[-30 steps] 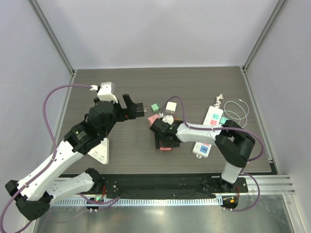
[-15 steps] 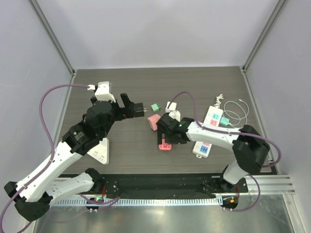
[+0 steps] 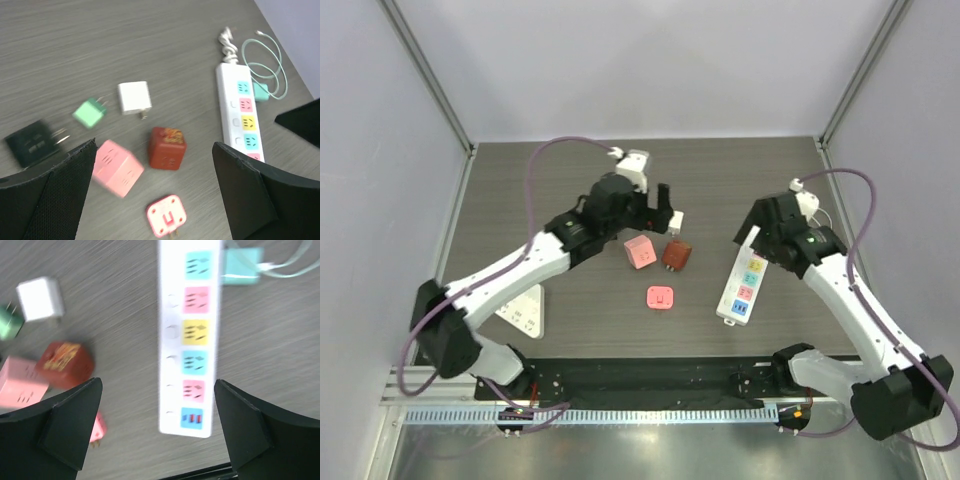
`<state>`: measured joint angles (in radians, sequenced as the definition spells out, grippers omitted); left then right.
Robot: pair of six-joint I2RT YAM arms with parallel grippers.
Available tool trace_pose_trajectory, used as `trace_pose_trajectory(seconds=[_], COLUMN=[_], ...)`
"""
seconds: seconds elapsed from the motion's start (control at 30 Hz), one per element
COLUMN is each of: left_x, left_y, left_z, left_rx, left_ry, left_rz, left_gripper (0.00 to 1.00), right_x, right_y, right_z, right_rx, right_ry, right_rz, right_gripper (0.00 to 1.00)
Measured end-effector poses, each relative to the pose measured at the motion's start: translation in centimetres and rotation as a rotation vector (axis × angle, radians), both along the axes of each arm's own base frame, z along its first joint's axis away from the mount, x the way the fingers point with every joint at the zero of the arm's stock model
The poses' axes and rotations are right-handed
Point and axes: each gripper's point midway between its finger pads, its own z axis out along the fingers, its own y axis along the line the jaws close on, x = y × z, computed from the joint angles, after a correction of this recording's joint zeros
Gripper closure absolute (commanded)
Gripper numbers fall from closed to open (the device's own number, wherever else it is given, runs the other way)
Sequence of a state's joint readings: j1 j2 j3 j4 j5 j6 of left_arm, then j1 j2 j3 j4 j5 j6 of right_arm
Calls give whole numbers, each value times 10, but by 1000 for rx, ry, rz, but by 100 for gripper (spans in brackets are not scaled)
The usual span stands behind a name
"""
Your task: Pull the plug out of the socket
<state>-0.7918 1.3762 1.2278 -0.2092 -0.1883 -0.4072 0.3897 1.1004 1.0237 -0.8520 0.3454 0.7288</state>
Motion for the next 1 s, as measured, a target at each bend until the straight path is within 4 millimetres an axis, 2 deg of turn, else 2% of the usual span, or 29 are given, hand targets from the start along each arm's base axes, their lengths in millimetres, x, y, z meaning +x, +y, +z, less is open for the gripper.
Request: trace_pose_trajectory(seconds=[0.03,0.13,0.3,0.4,0.5,0.63,0.73,0.83,0.93,1.0], left_x=[3,10,16,17,5,-9,-18,-18,-18,-16], left_y=[-13,-61,-137,-183,-218,-244,-249,-249,-255,-258], left_z=[-13,-29,-37,-55,-94,-146,-177,-184,-176,-170], left_rx=[25,67,113,164,263,359,391,381,344,328], left_ry=[17,10,-83,-144,-173,-170,-134,-110,-108,-114], left_rz=[-23,-118,-241,-300,-362,-427,-462,-475,-487,-489], left_gripper=[2,1,0,0,0,0,0,0,0,0], right_x=[0,-4,-13,-17,-18,-10,-4,6,12,16], right_y=[-15,-51,-99,-118,-128,-131,-133,-134,-133,-132], right_z=[2,-8,-39,-54,-66,-71,-71,-70,-78,-84], right_rx=[-3,5,72,145,206,277,318,360,408,440], right_ry=[-5,30,124,130,117,70,42,14,41,66], right_rz=[-42,-140,-305,-389,-448,-498,-536,-581,-632,-666], right_gripper=[0,0,1,1,3,4,3,5,7,13])
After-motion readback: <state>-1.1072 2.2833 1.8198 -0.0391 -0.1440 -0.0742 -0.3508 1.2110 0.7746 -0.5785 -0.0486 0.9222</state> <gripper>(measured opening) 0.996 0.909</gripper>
